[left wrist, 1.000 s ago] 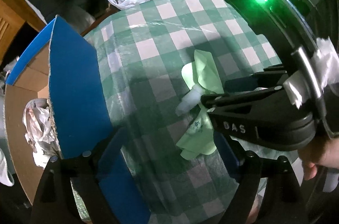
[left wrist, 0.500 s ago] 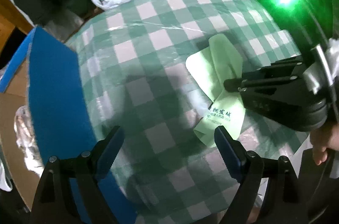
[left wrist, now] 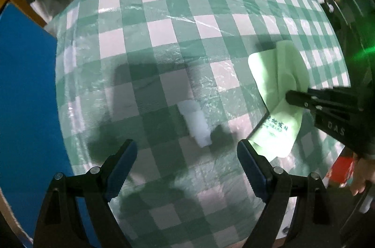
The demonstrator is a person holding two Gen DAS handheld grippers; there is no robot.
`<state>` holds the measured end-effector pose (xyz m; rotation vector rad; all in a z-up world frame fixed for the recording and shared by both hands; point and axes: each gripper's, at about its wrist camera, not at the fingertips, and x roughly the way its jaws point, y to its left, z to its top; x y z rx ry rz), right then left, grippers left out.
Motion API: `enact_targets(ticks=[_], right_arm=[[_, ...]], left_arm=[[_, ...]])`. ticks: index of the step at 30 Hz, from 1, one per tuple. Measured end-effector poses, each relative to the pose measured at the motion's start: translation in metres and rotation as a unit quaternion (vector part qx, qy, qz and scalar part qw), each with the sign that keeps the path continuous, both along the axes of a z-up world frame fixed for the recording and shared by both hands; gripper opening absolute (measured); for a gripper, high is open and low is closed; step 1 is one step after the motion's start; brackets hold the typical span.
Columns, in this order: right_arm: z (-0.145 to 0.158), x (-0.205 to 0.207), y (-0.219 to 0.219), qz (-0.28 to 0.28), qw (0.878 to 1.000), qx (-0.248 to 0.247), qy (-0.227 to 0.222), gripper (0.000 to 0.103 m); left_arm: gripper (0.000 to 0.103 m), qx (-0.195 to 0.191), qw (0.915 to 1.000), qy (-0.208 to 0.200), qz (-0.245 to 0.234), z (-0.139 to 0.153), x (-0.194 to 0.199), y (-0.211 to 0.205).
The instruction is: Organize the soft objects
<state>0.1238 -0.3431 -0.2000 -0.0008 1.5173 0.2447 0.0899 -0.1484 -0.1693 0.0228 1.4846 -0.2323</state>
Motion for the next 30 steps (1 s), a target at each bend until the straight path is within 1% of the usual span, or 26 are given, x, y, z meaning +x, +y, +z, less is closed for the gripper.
enact_targets(ticks=[4,6,7,8,11,12,14,17,18,19,21,22,23,24,25,26,27,30], right_arm=[[-0.003,0.007,-0.012,-0.004,1.0,0.001,-0.004,0.013],[-0.003,0.005,-0.012,-0.007,1.0,0.001,-0.003,0.028],[-0.003,0.001,-0.005,-0.008,1.0,0.0,-0.004,0.04],[-0.003,0.001,-0.007,-0.008,1.0,0.0,-0.006,0.045],[-0.001,-0.002,-0.013,-0.008,1.0,0.0,-0.011,0.048],[-0.002,-0.004,-0.007,-0.01,1.0,0.002,-0.012,0.05],[-0.001,-0.007,-0.01,-0.012,1.0,0.0,-0.016,0.056],[0.001,-0.009,-0.012,-0.018,1.0,0.004,-0.017,0.061],[0.001,-0.011,-0.016,-0.021,1.0,0.006,-0.016,0.062],[0.001,-0.011,-0.018,-0.025,1.0,0.009,-0.015,0.063],[-0.001,-0.011,-0.022,-0.032,0.999,0.015,-0.013,0.064],[-0.003,-0.011,-0.029,-0.035,0.999,0.018,-0.011,0.064],[-0.002,-0.013,-0.025,-0.037,0.999,0.019,-0.01,0.064],[-0.003,-0.014,-0.026,-0.039,0.999,0.02,-0.008,0.064],[-0.005,-0.014,-0.027,-0.041,0.999,0.02,-0.008,0.064],[-0.006,-0.015,-0.026,-0.042,0.999,0.019,-0.007,0.064],[-0.007,-0.015,-0.023,-0.043,0.999,0.017,-0.008,0.064],[-0.009,-0.015,-0.023,-0.05,0.998,0.022,-0.009,0.064]], left_arm=[[0.088,-0.015,0.9996,0.011,0.022,-0.006,0.007,0.001],[0.088,-0.02,0.9991,0.017,0.034,-0.01,0.009,0.002],[0.088,-0.024,0.9988,0.019,0.039,-0.011,0.011,0.002],[0.088,-0.026,0.9985,0.022,0.044,-0.013,0.012,0.003],[0.088,-0.039,0.9969,0.03,0.061,-0.021,0.02,0.005],[0.088,-0.043,0.9963,0.032,0.067,-0.023,0.02,0.006],[0.088,-0.047,0.9957,0.033,0.073,-0.025,0.022,0.006],[0.082,-0.048,0.9958,0.028,0.073,-0.027,0.026,0.002],[0.076,-0.047,0.9958,0.027,0.074,-0.028,0.028,0.001],[0.074,-0.046,0.9958,0.027,0.074,-0.028,0.028,0.001],[0.059,-0.047,0.9958,0.027,0.074,-0.029,0.032,-0.003],[0.056,-0.047,0.9959,0.027,0.072,-0.028,0.033,-0.007],[0.048,-0.047,0.9961,0.027,0.07,-0.026,0.033,-0.012],[0.036,-0.05,0.996,0.028,0.069,-0.026,0.035,-0.021],[0.032,-0.051,0.9959,0.031,0.069,-0.028,0.035,-0.024],[0.024,-0.051,0.9958,0.029,0.07,-0.029,0.033,-0.026],[0.019,-0.053,0.9956,0.031,0.071,-0.032,0.03,-0.03],[0.017,-0.061,0.995,0.031,0.073,-0.036,0.025,-0.031]])
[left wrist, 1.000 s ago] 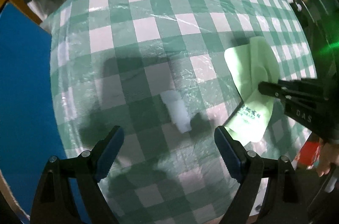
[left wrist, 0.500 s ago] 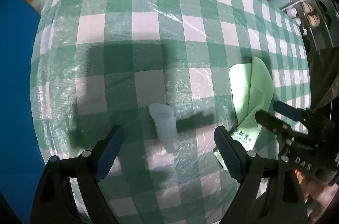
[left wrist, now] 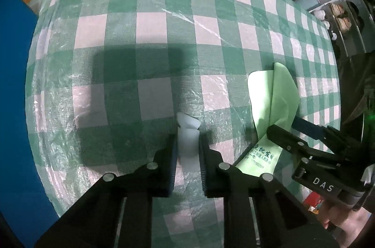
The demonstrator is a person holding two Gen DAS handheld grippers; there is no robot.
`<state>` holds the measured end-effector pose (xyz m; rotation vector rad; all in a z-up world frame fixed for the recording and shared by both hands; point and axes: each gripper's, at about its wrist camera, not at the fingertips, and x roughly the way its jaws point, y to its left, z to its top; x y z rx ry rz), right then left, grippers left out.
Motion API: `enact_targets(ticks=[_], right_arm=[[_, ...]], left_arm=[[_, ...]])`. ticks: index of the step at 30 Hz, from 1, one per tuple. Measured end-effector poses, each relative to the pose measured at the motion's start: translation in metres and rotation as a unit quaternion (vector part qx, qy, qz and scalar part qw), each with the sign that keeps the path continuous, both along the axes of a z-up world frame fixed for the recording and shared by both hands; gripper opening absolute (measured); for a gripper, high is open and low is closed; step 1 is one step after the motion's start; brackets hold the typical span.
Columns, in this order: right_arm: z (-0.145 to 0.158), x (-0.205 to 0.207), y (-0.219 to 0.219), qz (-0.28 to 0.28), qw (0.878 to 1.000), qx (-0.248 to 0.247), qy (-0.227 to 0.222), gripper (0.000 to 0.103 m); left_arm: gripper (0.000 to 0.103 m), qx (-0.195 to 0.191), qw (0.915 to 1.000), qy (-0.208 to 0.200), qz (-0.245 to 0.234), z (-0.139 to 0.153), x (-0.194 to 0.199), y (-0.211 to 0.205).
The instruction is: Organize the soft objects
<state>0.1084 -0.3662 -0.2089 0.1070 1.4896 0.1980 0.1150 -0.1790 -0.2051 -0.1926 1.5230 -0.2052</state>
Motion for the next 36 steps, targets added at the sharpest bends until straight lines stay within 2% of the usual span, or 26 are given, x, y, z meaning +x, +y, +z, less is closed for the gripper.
enact_targets(ticks=[11,18,21,26,30,36], right_arm=[[-0.004,0.001,0.023,0.015,1.0,-0.01,-0.004,0.066],[-0.006,-0.018,0.051,0.058,0.996,-0.067,-0.033,0.066],[-0.004,-0.023,0.057,0.064,0.995,-0.066,-0.037,0.056],[-0.002,-0.024,0.067,0.067,0.995,-0.065,-0.039,0.016],[0.005,-0.019,0.048,0.063,0.996,-0.056,-0.034,0.009],[0.018,-0.017,0.043,0.059,0.997,-0.04,-0.042,0.008]], left_arm=[[0.016,0.004,1.0,-0.003,-0.008,0.006,-0.01,0.012],[0.016,0.02,0.9993,-0.021,-0.024,0.015,-0.014,0.012],[0.016,0.028,0.9988,-0.028,-0.03,0.018,-0.017,0.011],[0.016,0.035,0.9983,-0.034,-0.034,0.023,-0.02,0.017],[0.016,0.041,0.9975,-0.043,-0.039,0.029,-0.023,0.018],[0.016,0.056,0.995,-0.067,-0.049,0.045,-0.028,0.017]])
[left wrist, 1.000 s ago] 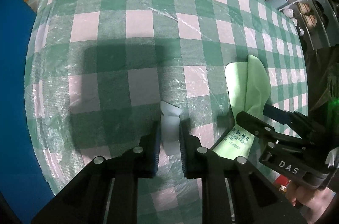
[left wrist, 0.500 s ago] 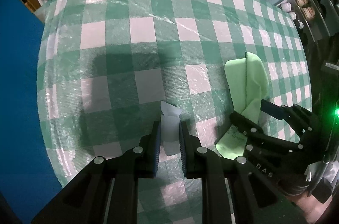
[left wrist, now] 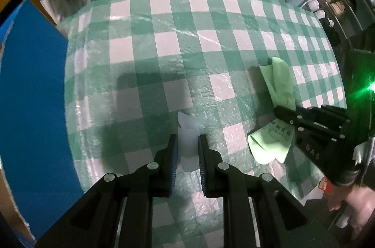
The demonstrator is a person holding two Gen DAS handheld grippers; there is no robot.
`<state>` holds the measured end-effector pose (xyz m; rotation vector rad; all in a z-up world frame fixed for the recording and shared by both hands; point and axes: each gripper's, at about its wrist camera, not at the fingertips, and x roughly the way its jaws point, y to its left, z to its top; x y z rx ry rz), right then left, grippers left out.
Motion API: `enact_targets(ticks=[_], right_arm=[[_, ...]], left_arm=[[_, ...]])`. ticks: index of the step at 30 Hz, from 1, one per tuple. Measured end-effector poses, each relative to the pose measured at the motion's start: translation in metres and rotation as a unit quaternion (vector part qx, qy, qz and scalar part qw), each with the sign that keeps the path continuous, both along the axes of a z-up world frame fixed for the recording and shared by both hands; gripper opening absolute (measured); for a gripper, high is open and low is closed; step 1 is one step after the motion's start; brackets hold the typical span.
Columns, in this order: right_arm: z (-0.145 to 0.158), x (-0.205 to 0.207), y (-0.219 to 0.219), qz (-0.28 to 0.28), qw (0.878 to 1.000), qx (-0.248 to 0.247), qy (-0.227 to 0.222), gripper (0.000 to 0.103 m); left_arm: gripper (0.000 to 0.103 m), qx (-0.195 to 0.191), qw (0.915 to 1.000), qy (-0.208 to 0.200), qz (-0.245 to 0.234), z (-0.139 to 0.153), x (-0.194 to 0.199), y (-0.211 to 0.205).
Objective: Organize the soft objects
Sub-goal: 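Carry the small white piece with the left tool while the right tool carries the green cloth to the box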
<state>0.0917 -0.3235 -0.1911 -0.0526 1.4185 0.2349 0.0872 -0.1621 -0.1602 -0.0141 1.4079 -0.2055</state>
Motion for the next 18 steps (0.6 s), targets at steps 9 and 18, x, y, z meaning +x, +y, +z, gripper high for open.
enact_targets(ticks=[9,18], right_arm=[[0.04,-0.003,0.005,0.015,0.999,0.009,-0.036,0.008],[0.081,-0.008,0.014,0.039,0.997,0.026,-0.066,0.008]], left_arm=[[0.016,0.023,0.9988,-0.039,-0.018,0.028,-0.014,0.009],[0.016,0.043,0.9953,-0.078,-0.039,0.059,-0.029,0.01]])
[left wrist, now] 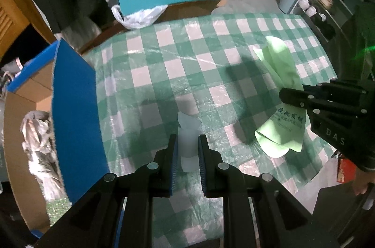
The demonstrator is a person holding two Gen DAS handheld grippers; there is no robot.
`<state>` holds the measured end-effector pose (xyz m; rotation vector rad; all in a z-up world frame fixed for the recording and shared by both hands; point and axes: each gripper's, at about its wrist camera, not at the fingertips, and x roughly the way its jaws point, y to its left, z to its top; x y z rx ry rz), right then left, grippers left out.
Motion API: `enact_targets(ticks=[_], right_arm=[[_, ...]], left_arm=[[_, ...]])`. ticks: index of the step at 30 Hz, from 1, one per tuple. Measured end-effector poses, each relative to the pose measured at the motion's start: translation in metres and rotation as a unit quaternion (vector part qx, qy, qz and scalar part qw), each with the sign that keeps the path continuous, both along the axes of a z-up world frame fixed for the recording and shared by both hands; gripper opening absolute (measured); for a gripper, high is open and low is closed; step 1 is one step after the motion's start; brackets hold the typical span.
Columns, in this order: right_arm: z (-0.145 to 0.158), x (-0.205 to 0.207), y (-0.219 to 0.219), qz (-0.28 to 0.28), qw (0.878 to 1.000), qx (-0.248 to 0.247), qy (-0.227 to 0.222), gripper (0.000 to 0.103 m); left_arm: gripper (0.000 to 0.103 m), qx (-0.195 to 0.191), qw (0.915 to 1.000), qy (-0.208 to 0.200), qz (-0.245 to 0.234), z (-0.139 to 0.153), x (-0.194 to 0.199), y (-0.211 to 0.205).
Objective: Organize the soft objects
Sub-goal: 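Carry the small white piece with the left tool while the right tool carries the green cloth to the box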
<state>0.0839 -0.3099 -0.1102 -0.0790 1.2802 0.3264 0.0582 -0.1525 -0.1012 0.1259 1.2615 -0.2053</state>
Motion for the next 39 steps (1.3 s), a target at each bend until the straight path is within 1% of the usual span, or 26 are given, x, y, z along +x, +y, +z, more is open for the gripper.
enact_targets(ticks=[3,9,13,18,27,39], right_arm=[[0.009,-0.003,0.011,0.013,1.0,0.005,-0.01,0.008],[0.036,-0.014,0.026,0.037,0.999,0.014,-0.033,0.008],[0.048,-0.016,0.033,0.044,0.998,0.024,-0.045,0.008],[0.06,-0.016,0.039,0.048,0.997,0.032,-0.056,0.008],[0.077,-0.016,0.055,0.058,0.995,0.041,-0.068,0.008],[0.098,-0.016,0.087,0.08,0.992,0.058,-0.082,0.008]], left_arm=[[0.016,0.006,0.9999,-0.012,-0.008,0.008,-0.004,-0.001],[0.016,0.015,0.9992,-0.032,-0.019,0.021,-0.011,0.0],[0.016,0.015,0.9989,-0.04,-0.021,0.03,-0.015,0.004],[0.016,0.027,0.9976,-0.06,-0.022,0.043,-0.021,0.009],[0.016,0.024,0.9969,-0.073,-0.017,0.057,-0.027,0.024],[0.016,0.019,0.9964,-0.083,-0.001,0.066,-0.033,0.05]])
